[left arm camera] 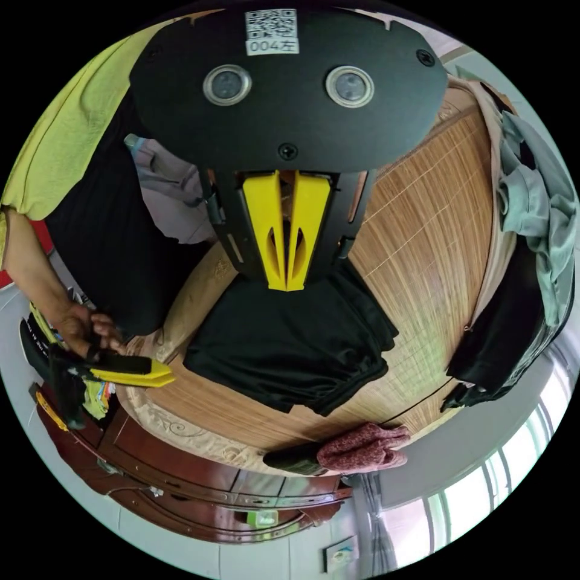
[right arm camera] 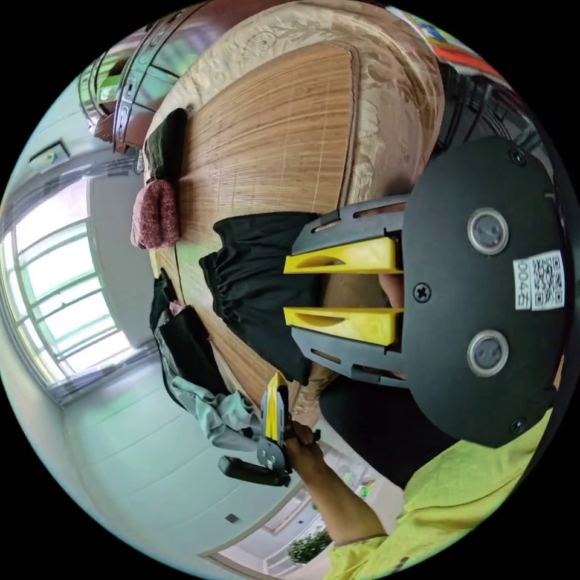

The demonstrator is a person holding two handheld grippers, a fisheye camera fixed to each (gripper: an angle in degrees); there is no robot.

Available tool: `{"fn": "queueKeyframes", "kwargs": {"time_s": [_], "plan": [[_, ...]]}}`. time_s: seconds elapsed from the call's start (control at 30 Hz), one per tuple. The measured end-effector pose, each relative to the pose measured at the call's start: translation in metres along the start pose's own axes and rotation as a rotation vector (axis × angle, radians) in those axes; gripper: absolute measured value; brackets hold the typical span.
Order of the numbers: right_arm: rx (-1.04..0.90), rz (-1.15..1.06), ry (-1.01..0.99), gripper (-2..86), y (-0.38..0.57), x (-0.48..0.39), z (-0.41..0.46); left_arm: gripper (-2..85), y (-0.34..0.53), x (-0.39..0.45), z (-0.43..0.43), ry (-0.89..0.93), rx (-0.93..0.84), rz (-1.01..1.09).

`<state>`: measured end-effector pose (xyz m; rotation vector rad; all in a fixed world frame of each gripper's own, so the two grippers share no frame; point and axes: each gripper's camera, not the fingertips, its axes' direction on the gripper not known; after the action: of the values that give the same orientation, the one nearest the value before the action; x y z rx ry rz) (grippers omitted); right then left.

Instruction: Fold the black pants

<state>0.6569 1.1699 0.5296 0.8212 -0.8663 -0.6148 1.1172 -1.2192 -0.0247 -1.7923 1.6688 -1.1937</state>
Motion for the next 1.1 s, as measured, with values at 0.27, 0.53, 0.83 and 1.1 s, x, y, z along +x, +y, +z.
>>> {"fn": "queueKeyframes", "kwargs": {"time_s": [0.27, 0.53, 0.83, 1.1], "plan": [[-0.145, -0.122, -0.072, 11.4, -0.008, 0.074, -0.014, 0.1, -0.006, -0.007, 0.045, 0.048, -0.076, -0.06], [-0.29, -0.218, -0.174, 12.5, -0.038, 0.088, 0.038, 0.1, 0.003, -0.03, 0.046, 0.133, -0.049, -0.141], [-0.324, -0.259, -0.187, 1.7, -0.033, 0.098, 0.043, 0.2, 0.011, -0.044, 0.043, 0.154, -0.036, -0.141], [-0.236, -0.031, -0.212, 9.8, -0.038, 0.114, 0.029, 0.2, 0.02, -0.05, 0.038, 0.147, -0.021, -0.137]]}}
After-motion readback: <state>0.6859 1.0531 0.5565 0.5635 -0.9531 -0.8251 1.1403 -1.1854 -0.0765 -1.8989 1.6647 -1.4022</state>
